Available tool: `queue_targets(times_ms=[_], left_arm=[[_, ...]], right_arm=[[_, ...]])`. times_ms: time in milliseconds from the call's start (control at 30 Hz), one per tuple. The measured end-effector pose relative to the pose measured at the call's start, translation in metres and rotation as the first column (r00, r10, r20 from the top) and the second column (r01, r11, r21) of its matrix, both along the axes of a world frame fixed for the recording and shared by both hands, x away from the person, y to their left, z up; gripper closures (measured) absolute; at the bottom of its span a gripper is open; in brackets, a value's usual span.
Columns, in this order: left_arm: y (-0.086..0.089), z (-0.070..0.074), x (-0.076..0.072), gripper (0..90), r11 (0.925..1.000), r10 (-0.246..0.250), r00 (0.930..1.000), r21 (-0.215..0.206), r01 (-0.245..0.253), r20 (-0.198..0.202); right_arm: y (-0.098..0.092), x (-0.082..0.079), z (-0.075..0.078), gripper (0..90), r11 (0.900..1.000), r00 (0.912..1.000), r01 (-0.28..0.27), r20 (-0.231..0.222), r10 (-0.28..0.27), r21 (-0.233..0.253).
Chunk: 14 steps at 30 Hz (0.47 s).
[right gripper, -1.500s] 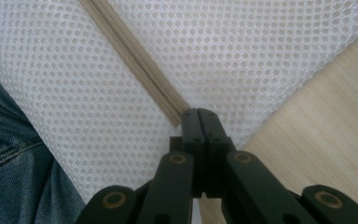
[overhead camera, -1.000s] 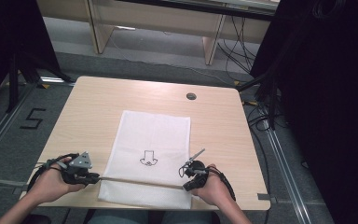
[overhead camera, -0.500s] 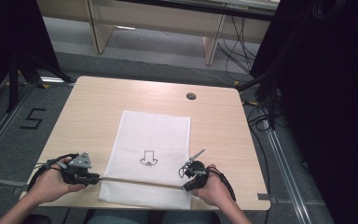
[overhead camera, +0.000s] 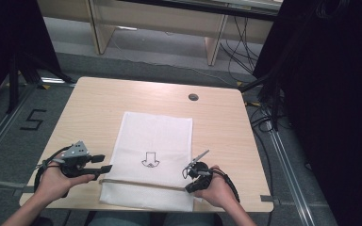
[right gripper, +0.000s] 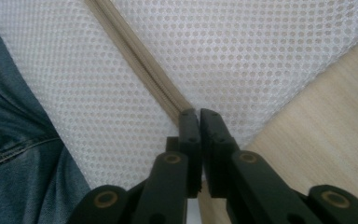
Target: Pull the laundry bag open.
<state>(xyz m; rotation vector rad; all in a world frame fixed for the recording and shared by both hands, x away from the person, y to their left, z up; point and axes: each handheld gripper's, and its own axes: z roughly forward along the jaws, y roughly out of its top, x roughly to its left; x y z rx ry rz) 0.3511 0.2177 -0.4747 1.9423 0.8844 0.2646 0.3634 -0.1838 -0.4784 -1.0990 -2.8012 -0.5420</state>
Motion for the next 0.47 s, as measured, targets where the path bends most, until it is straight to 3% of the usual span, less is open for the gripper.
queue_targets(times_ms=[33,100,133,200,467], left_arm=[[0.0,0.0,0.0,43.4,0.9999,-0.005,1.0,0.011,0.005,-0.003],[0.002,-0.002,0.0,42.2,0.9997,-0.009,0.9998,0.023,0.009,0.018],[0.002,-0.003,0.0,42.0,0.9998,0.007,1.0,0.021,-0.007,0.005],[0.005,-0.006,0.002,41.4,0.9994,0.011,0.9996,0.033,-0.012,0.026],[0.007,-0.007,0.006,40.5,0.9981,0.038,0.999,0.046,-0.039,0.021]], right_arm=[[-0.001,0.0,0.001,78.0,1.0,1.0,-0.006,0.0,0.006,0.009],[-0.005,0.002,0.002,76.9,1.0,0.9993,-0.006,0.037,0.006,0.002],[-0.008,0.002,0.004,76.6,1.0,0.999,0.013,0.043,-0.013,-0.007],[-0.012,0.003,0.005,75.7,1.0,0.9984,0.025,0.05,-0.025,0.007],[-0.022,0.007,0.012,62.6,0.995,0.9869,0.093,0.128,-0.098,0.04]])
